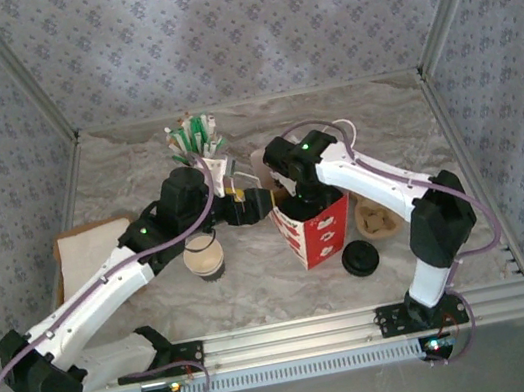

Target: Pack the takeout coffee

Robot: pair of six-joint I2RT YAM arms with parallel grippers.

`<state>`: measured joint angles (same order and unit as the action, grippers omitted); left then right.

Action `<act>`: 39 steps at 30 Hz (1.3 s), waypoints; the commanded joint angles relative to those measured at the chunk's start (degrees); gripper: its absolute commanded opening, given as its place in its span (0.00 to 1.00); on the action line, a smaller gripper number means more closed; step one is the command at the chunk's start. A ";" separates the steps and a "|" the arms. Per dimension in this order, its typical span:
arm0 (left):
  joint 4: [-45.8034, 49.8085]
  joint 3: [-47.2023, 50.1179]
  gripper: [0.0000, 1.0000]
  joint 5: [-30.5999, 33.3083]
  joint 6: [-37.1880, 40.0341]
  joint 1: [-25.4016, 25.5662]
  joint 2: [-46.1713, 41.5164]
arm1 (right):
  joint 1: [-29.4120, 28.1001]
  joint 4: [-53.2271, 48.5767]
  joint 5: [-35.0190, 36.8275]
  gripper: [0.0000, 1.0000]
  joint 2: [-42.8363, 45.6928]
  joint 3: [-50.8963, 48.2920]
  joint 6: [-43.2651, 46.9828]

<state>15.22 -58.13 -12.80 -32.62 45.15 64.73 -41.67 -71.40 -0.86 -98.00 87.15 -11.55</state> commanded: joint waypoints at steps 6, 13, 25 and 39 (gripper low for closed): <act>-0.50 -2.22 0.99 -0.21 0.19 0.78 0.02 | -0.07 -2.59 0.59 0.94 2.33 2.47 -0.84; -0.58 -2.60 0.99 -0.30 0.35 0.83 0.30 | 0.05 -3.57 0.98 0.94 3.06 3.85 -0.88; -0.61 -3.03 1.00 -0.47 0.60 0.89 0.13 | 0.10 -4.63 1.30 0.94 4.38 6.16 -1.26; -0.94 -2.41 0.99 -0.47 0.11 0.92 -1.75 | 0.10 -5.42 0.95 0.94 6.37 8.64 -2.13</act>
<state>15.20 -59.31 -12.80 -32.62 45.56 64.77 -41.67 -74.89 -0.64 -93.65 93.91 -12.62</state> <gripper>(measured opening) 0.994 0.940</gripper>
